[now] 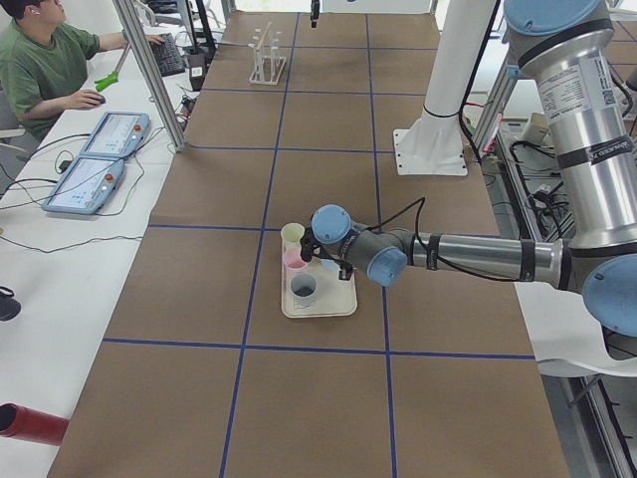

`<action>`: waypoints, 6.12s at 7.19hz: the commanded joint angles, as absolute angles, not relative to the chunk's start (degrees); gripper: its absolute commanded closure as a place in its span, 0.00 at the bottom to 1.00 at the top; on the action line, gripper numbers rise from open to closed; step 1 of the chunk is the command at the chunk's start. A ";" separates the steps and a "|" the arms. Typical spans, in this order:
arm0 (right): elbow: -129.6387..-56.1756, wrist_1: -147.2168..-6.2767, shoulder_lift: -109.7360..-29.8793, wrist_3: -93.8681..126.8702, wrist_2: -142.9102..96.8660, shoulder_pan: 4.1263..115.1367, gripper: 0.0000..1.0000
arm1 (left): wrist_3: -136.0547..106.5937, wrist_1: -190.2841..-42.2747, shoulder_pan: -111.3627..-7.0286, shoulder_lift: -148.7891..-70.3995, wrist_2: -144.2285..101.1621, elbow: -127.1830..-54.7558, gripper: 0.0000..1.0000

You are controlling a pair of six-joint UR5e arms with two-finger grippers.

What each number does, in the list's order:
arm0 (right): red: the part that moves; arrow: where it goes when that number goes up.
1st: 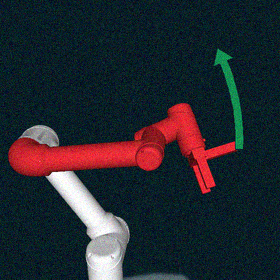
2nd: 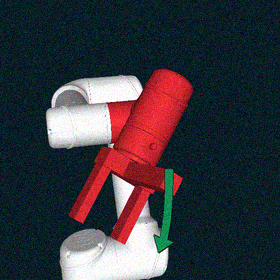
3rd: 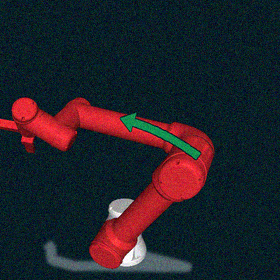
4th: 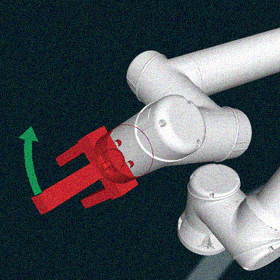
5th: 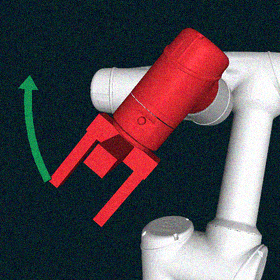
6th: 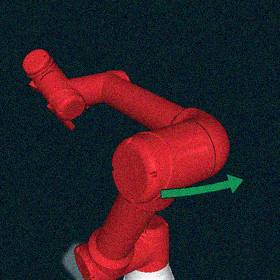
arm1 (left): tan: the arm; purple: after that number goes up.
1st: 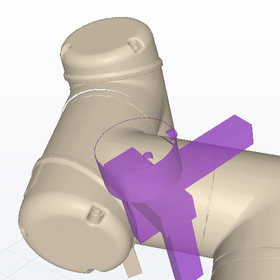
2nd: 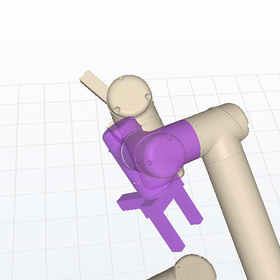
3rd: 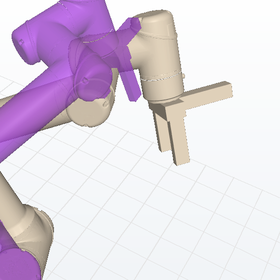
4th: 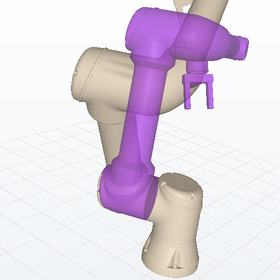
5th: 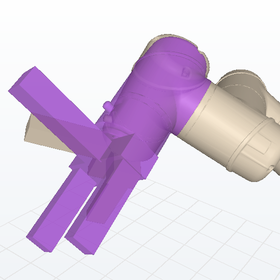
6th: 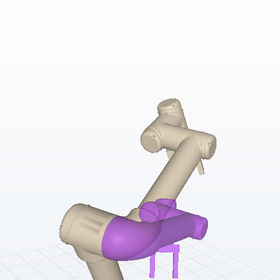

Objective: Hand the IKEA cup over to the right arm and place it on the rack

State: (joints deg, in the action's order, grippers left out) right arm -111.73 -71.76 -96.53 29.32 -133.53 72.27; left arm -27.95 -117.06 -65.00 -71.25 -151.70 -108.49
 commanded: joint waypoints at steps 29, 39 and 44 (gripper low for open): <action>-102.66 -21.36 -59.68 16.45 -79.81 23.20 0.01 | -99.49 -117.77 -55.64 -126.39 -159.43 -103.53 1.00; -103.01 -21.45 -60.55 15.91 -79.36 23.03 0.72 | -99.49 -117.86 -53.35 -127.18 -156.62 -103.54 1.00; -103.18 -21.71 -62.58 15.91 -79.81 23.03 0.83 | -99.14 -120.41 -53.79 -127.00 -156.53 -103.45 0.00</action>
State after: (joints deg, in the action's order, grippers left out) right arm -103.08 -21.61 -62.23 15.91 -79.80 23.02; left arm -99.18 -120.12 -53.72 -127.03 -156.60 -103.54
